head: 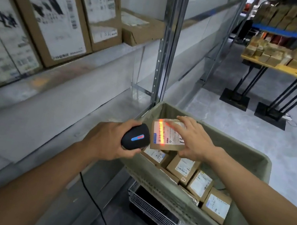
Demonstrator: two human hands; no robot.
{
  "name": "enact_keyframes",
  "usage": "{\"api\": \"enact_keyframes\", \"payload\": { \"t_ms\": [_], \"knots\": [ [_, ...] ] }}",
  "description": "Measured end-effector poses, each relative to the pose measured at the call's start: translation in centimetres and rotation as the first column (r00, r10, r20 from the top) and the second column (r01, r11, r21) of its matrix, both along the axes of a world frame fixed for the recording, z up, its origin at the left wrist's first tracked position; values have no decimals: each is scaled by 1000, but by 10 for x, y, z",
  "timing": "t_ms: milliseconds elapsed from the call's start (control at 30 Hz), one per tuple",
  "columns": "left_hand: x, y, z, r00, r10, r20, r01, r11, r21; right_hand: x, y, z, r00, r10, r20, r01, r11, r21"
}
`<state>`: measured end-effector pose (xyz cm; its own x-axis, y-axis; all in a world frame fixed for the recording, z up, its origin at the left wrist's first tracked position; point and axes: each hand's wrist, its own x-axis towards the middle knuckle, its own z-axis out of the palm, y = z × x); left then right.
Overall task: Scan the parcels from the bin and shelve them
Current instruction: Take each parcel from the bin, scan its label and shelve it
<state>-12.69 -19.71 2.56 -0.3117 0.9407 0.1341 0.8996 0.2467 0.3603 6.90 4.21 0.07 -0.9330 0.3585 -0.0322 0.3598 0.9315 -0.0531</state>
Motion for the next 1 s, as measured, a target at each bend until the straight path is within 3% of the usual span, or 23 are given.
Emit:
{"api": "enact_keyframes", "payload": {
  "t_ms": [233, 433, 700, 1000],
  "knots": [
    [20, -25, 6, 993, 108, -51, -110, 994, -28, -11, 4, -7, 991, 132, -18, -132, 991, -19],
    [38, -78, 2, 933, 356, -54, -357, 934, -7, -39, -21, -15, 963, 269, -26, -270, 959, -86],
    [75, -172, -7, 744, 664, 75, -668, 742, 59, -82, -89, -21, 879, 470, -74, -476, 864, -166],
    [123, -287, -26, 409, 866, 287, -911, 370, 181, -111, -209, -14, 752, 648, -122, -657, 719, -228]
  ]
}}
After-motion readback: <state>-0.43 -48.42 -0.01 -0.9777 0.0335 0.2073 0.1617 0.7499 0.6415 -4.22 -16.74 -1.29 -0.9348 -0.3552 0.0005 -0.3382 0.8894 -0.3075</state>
